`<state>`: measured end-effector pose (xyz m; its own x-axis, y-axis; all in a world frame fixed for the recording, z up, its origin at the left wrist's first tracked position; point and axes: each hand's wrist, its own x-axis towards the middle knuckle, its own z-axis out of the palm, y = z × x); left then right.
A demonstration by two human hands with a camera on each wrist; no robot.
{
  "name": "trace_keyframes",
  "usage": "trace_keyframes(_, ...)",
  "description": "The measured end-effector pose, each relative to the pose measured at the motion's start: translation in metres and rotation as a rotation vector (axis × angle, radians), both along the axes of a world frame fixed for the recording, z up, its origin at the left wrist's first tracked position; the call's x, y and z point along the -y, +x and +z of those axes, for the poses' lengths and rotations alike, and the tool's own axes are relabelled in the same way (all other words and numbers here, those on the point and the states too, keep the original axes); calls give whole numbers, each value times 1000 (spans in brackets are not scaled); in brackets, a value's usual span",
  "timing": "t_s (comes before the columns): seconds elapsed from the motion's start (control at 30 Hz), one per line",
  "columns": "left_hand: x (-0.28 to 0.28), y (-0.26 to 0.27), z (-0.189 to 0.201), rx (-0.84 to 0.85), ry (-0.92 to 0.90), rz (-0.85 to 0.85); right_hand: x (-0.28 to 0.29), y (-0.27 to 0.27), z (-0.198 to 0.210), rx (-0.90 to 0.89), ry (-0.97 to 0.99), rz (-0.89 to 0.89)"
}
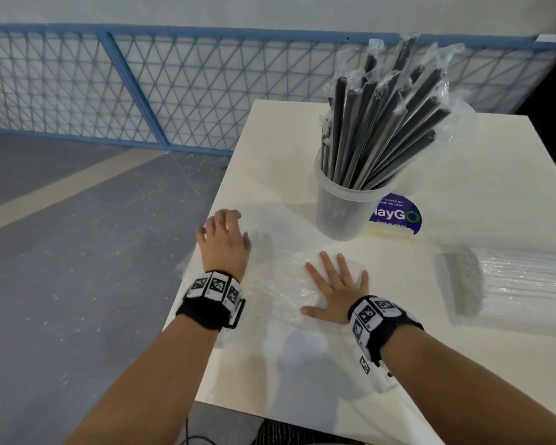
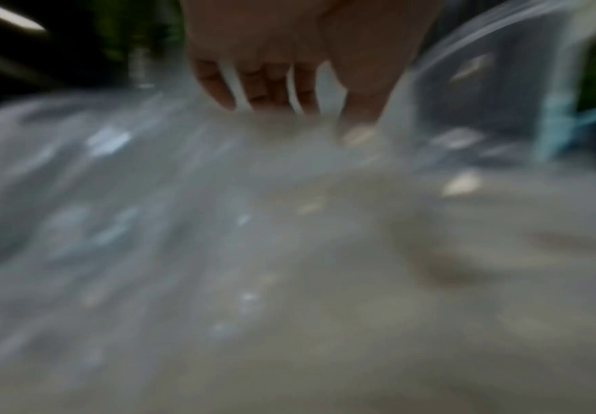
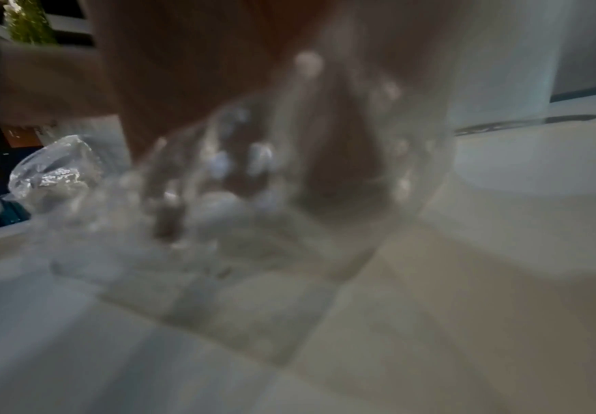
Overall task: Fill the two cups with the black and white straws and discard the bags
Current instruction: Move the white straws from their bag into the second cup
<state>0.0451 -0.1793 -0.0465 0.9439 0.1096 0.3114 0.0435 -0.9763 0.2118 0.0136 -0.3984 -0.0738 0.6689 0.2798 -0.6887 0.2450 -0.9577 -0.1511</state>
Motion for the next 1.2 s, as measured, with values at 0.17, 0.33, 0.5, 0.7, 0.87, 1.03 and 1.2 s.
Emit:
trace_keyframes(0.17, 42, -33, -13, -635, 241, -427, -1, 0, -2, 13, 2, -23)
trace_keyframes(0.33, 25, -27, -31, -921, 245, -388, 0, 1, -3, 8, 25, -21)
trace_keyframes(0.5, 10, -22, -35, -954, 189, -364, 12, 0, -3, 17, 36, 27)
trace_keyframes(0.7, -20, -23, -28, -998, 178, -243, 42, -3, 0, 27, 22, 24)
trace_keyframes(0.87, -31, -25, -21, -1026, 203, -194, 48, -7, 1, 38, 25, 3)
trace_keyframes(1.03, -28, -23, -1, -1080, 320, -254, 47, -4, 1, 49, 26, 21)
trace_keyframes(1.2, -5, -9, 50, -785, 153, -397, 43, -6, 17, 175, 48, 18)
